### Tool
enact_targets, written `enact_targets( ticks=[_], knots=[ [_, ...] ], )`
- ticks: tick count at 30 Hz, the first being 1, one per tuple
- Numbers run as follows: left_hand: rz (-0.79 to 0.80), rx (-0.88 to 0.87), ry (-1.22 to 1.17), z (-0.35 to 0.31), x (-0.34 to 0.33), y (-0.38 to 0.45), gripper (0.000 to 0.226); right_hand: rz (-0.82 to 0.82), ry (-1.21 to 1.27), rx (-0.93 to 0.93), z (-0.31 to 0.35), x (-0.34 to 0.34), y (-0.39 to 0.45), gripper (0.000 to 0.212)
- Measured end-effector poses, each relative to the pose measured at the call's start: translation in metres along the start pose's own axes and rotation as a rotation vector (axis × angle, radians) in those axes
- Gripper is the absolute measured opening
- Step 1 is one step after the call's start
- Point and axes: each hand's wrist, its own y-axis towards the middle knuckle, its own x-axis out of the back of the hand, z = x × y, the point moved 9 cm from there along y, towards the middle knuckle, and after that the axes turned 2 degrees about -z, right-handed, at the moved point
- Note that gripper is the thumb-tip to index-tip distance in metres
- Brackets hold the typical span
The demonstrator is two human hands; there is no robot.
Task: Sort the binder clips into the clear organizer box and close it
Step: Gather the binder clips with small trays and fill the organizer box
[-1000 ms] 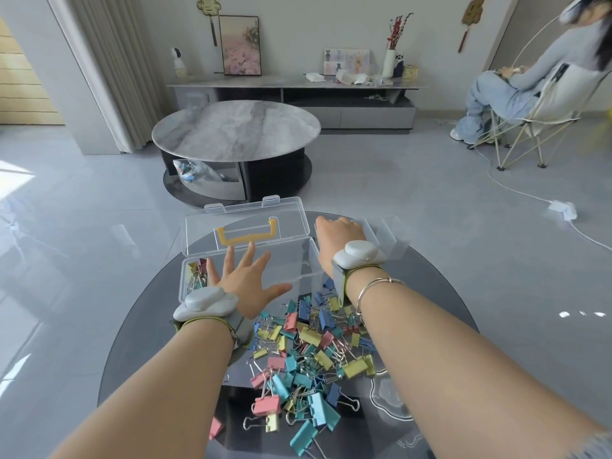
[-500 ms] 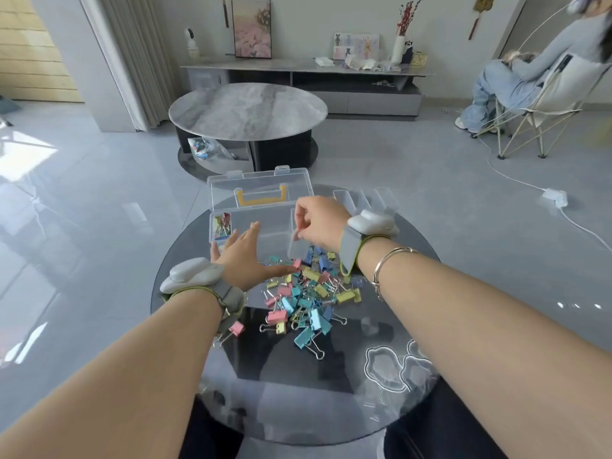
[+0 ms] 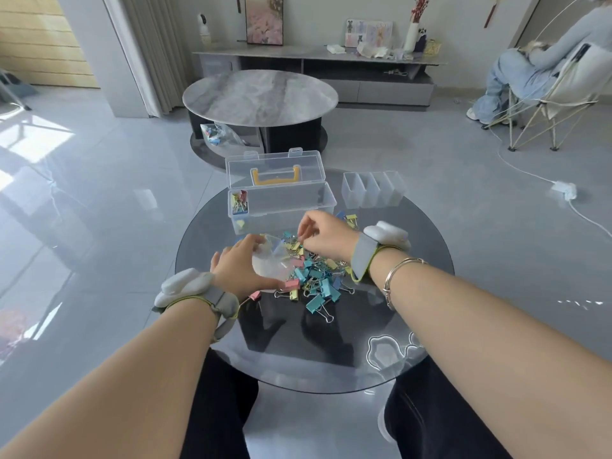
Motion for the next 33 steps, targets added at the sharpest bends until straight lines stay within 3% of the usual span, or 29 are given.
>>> enact_targets(
  ticks=[3,5,7,20,26,33],
  knots=[
    [0.022,-0.015,0.056,0.009,-0.003,0.0,0.089,0.1,-0.488,-0.085,-0.033,-0.019,0.003,0.053],
    [0.027,-0.035,0.055,0.01,-0.005,0.002,0.09,0.204,-0.594,-0.124,-0.044,-0.039,0.003,0.078],
    [0.029,-0.062,0.042,0.008,-0.008,0.004,0.091,0.256,-0.65,-0.137,-0.049,-0.053,0.006,0.086],
    [0.091,-0.108,-0.007,0.012,-0.027,0.011,0.09,0.237,-0.704,-0.15,-0.039,-0.063,0.028,0.056],
    [0.098,-0.088,-0.022,0.014,-0.033,0.014,0.091,0.217,-0.677,-0.193,-0.052,-0.064,0.032,0.066],
    [0.099,-0.06,-0.066,0.019,-0.04,0.019,0.089,0.189,-0.702,-0.23,-0.056,-0.062,0.04,0.049]
  ],
)
